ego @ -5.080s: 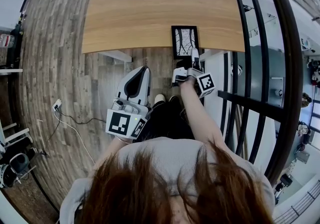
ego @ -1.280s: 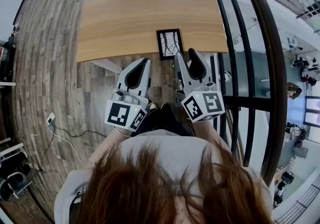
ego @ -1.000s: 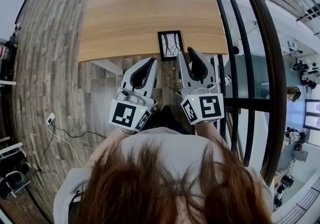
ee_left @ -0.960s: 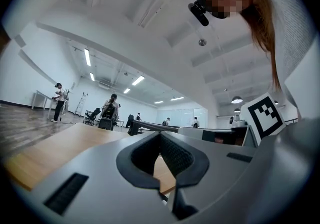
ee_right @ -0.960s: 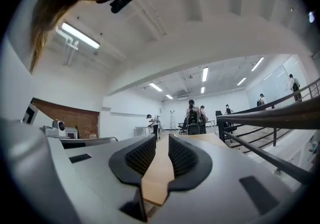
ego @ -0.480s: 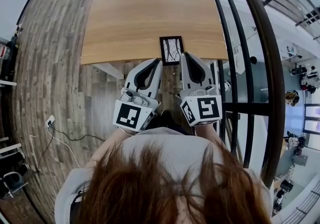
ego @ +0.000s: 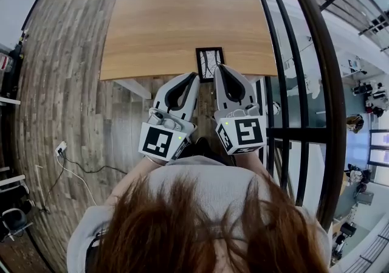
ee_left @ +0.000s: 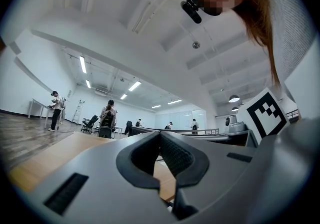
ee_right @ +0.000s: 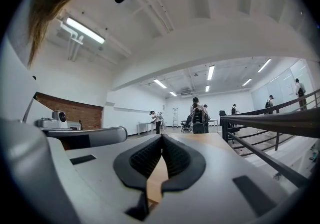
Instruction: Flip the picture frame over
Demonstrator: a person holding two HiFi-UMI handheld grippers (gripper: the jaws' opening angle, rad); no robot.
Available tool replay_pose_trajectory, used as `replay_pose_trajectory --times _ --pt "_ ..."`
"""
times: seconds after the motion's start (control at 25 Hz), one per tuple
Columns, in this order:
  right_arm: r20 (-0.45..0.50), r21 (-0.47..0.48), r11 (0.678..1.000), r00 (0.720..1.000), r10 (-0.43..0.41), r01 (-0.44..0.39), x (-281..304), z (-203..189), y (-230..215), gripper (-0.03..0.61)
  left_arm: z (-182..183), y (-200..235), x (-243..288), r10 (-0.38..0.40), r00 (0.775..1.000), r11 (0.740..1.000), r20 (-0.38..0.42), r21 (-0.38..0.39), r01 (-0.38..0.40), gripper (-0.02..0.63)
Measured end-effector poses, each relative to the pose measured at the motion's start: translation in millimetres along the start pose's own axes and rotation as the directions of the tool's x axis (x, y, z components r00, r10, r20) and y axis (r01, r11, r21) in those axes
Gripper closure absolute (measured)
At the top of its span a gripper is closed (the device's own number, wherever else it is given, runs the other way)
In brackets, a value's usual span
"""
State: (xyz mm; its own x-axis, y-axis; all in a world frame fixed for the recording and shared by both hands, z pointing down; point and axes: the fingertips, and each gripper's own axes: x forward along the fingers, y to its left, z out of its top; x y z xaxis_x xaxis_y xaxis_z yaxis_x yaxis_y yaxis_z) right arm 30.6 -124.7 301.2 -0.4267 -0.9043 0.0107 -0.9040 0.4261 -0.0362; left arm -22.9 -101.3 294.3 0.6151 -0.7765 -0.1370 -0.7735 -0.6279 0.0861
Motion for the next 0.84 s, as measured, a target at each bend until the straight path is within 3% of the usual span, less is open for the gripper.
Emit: replay_pose_trajectory --times 0.84 --pt "0.009 -0.039 0.999 1.0 0.017 -0.017 -4.7 6.1 1.1 0.562 -1.7 -6.1 1.5 -0.002 1.0 1.0 -0.002 -0.02 0.002 0.607"
